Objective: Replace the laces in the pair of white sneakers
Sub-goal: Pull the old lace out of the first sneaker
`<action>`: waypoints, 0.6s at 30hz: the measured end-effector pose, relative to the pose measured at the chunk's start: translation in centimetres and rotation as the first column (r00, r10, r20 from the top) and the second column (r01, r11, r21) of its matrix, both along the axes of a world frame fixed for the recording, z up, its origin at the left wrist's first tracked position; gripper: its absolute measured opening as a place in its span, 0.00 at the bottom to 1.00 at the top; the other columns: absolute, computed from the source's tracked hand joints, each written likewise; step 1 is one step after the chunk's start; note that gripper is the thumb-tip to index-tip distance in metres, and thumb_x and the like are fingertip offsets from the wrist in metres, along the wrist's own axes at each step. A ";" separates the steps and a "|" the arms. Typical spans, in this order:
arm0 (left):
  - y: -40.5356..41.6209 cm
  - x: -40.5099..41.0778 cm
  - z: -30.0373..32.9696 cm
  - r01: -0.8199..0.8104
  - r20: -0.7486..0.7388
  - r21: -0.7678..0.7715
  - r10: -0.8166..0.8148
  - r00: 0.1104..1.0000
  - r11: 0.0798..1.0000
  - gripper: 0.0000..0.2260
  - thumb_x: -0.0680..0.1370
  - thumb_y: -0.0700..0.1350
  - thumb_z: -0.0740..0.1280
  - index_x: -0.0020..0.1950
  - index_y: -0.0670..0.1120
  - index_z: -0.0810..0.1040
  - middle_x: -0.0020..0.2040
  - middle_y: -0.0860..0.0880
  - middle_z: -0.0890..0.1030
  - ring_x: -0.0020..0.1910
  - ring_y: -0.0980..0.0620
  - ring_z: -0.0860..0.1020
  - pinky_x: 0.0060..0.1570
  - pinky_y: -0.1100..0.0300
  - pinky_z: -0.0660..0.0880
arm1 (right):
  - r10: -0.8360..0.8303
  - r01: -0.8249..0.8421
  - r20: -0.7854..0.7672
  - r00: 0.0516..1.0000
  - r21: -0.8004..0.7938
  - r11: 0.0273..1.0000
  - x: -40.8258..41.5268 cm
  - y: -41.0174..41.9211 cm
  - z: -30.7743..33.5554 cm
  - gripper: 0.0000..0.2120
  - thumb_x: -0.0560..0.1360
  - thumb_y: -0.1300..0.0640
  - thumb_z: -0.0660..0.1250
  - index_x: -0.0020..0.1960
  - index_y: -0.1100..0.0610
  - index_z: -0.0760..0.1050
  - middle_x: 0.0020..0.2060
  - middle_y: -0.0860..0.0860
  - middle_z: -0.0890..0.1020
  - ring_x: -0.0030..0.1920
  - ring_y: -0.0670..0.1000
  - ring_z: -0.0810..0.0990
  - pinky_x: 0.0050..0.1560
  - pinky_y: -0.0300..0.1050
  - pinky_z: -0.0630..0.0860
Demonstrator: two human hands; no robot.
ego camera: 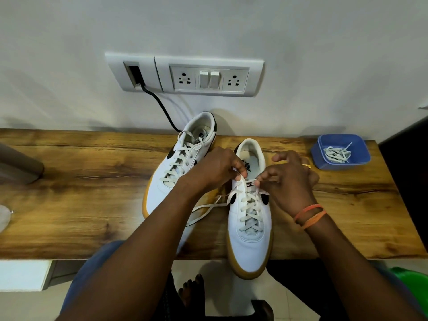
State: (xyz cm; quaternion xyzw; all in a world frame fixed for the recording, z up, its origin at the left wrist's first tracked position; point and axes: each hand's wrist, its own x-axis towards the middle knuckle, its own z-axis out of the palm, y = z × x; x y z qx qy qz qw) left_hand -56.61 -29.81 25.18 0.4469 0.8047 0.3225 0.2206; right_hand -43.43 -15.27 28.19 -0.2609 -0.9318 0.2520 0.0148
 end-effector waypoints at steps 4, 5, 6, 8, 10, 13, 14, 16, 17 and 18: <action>0.0 0.1 0.3 -0.012 0.029 -0.015 0.012 1.000 1.000 0.08 0.73 0.36 0.73 0.50 0.44 0.87 0.54 0.48 0.85 0.56 0.53 0.81 0.57 0.59 0.75 | -0.121 0.094 -0.085 0.989 -0.273 0.958 1.3 4.1 1.0 0.05 0.67 0.57 0.79 0.37 0.51 0.83 0.45 0.51 0.82 0.50 0.53 0.79 0.59 0.59 0.73; 0.0 0.1 0.4 -0.009 0.030 -0.014 0.010 0.999 1.000 0.08 0.73 0.36 0.73 0.50 0.44 0.87 0.53 0.48 0.85 0.55 0.53 0.81 0.57 0.58 0.75 | -0.157 0.125 -0.082 0.984 -0.302 0.945 1.6 4.8 1.2 0.03 0.67 0.58 0.78 0.39 0.54 0.84 0.42 0.52 0.84 0.47 0.52 0.80 0.58 0.57 0.75; 0.0 0.1 0.4 -0.009 0.031 -0.013 0.009 0.999 1.000 0.08 0.73 0.36 0.73 0.50 0.44 0.87 0.53 0.48 0.85 0.55 0.53 0.81 0.57 0.58 0.75 | -0.187 0.157 -0.068 0.980 -0.308 0.938 1.9 5.2 1.3 0.04 0.68 0.58 0.78 0.40 0.55 0.84 0.41 0.52 0.84 0.46 0.52 0.81 0.58 0.55 0.76; 0.1 0.1 0.3 -0.016 0.036 -0.018 0.017 0.999 1.000 0.07 0.73 0.36 0.73 0.49 0.45 0.87 0.52 0.48 0.85 0.55 0.53 0.81 0.57 0.58 0.76 | -0.181 0.169 -0.048 0.982 -0.194 0.966 1.9 5.2 1.1 0.06 0.66 0.55 0.78 0.43 0.51 0.83 0.49 0.55 0.83 0.54 0.54 0.78 0.61 0.53 0.71; 0.1 0.1 0.3 -0.020 0.034 -0.025 0.021 0.999 0.999 0.07 0.73 0.37 0.74 0.49 0.45 0.87 0.52 0.49 0.86 0.54 0.53 0.81 0.57 0.57 0.76 | -0.106 0.106 -0.007 0.994 -0.030 0.994 1.4 3.9 0.7 0.15 0.64 0.51 0.79 0.49 0.44 0.82 0.62 0.54 0.74 0.66 0.55 0.69 0.66 0.55 0.64; 0.1 0.1 0.2 -0.012 0.011 -0.021 0.013 1.000 1.000 0.07 0.72 0.37 0.74 0.48 0.45 0.87 0.50 0.49 0.86 0.52 0.53 0.82 0.55 0.55 0.77 | 0.037 -0.037 -0.002 0.999 0.122 0.992 0.4 0.2 0.5 0.15 0.65 0.49 0.78 0.50 0.40 0.82 0.67 0.49 0.67 0.70 0.56 0.62 0.66 0.57 0.57; 0.1 0.1 0.2 -0.010 0.007 -0.019 0.010 1.000 1.000 0.07 0.72 0.37 0.74 0.48 0.45 0.87 0.50 0.49 0.86 0.51 0.53 0.82 0.55 0.54 0.77 | 0.068 -0.069 0.010 0.998 0.149 0.986 0.1 -0.9 0.3 0.12 0.67 0.49 0.77 0.49 0.41 0.82 0.67 0.49 0.67 0.71 0.57 0.60 0.67 0.57 0.55; 0.0 0.1 0.2 -0.003 0.000 -0.012 0.003 1.000 1.000 0.07 0.71 0.36 0.74 0.47 0.45 0.87 0.48 0.49 0.86 0.49 0.52 0.82 0.53 0.53 0.77 | 0.086 -0.094 0.053 0.995 0.183 0.979 -0.3 -2.4 -0.3 0.06 0.70 0.51 0.74 0.46 0.42 0.83 0.67 0.49 0.67 0.71 0.56 0.57 0.67 0.57 0.52; 0.0 0.1 0.2 -0.001 -0.004 -0.008 0.001 1.000 1.000 0.07 0.71 0.35 0.74 0.47 0.45 0.87 0.48 0.49 0.86 0.49 0.52 0.82 0.53 0.53 0.77 | 0.076 -0.087 0.065 0.995 0.179 0.980 -0.3 -2.6 -0.5 0.05 0.71 0.52 0.74 0.44 0.43 0.83 0.67 0.49 0.67 0.71 0.55 0.56 0.67 0.56 0.52; -0.1 0.1 0.2 0.000 -0.009 -0.003 0.000 1.000 1.000 0.08 0.71 0.35 0.74 0.47 0.44 0.87 0.48 0.48 0.86 0.50 0.52 0.82 0.53 0.54 0.77 | 0.064 -0.073 0.065 0.996 0.160 0.984 -0.4 -2.4 -0.5 0.04 0.71 0.52 0.74 0.43 0.43 0.83 0.65 0.48 0.68 0.71 0.54 0.57 0.66 0.55 0.52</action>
